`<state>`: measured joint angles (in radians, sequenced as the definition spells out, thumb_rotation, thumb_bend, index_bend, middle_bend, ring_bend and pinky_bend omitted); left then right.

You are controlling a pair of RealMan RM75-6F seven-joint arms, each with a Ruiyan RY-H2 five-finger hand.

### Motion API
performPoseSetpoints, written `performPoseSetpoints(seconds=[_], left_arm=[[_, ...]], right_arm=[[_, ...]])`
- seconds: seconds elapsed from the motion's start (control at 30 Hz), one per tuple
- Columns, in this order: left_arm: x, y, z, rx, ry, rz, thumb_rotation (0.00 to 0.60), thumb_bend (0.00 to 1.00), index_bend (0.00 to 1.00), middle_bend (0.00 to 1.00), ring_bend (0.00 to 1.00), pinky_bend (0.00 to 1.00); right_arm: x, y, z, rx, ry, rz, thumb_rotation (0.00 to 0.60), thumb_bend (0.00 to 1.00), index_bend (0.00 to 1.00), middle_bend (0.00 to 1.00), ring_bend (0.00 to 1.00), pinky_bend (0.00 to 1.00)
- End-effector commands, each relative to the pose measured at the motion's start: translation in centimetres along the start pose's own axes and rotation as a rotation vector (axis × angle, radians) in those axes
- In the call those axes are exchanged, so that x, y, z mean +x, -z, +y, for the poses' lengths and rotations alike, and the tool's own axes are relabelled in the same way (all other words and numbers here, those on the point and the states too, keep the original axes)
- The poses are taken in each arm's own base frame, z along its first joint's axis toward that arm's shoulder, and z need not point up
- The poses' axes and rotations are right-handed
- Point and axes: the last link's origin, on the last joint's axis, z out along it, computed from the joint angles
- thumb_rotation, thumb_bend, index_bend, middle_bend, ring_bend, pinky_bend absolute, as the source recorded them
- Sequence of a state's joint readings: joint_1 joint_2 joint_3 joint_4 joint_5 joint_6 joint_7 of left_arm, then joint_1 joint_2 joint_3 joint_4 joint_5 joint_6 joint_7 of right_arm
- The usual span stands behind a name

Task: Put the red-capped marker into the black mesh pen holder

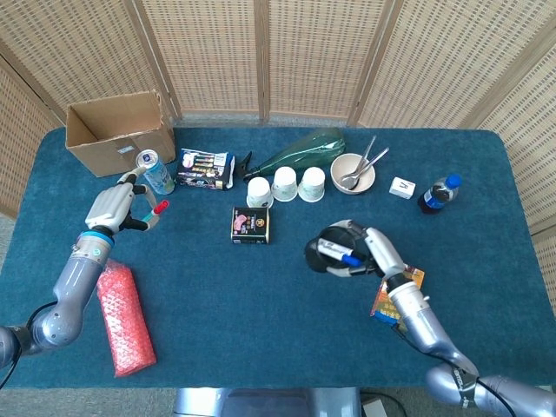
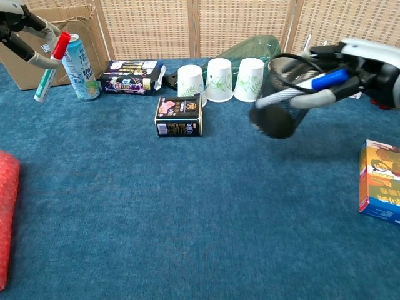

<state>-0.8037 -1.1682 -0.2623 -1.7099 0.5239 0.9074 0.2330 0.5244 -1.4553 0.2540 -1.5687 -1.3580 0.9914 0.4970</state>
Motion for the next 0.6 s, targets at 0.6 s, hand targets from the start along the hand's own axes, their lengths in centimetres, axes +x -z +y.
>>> performPoseSetpoints(seconds=[0.6], left_arm=[[0.0, 0.1, 0.8, -0.032, 0.040, -0.017, 0.600, 0.38, 0.59, 0.03, 0.03, 0.29]], right_arm=[[-8.9, -0.2, -4.8, 0.101, 0.072, -0.177, 0.600, 0.13, 0.36, 0.47, 0.43, 0.35]])
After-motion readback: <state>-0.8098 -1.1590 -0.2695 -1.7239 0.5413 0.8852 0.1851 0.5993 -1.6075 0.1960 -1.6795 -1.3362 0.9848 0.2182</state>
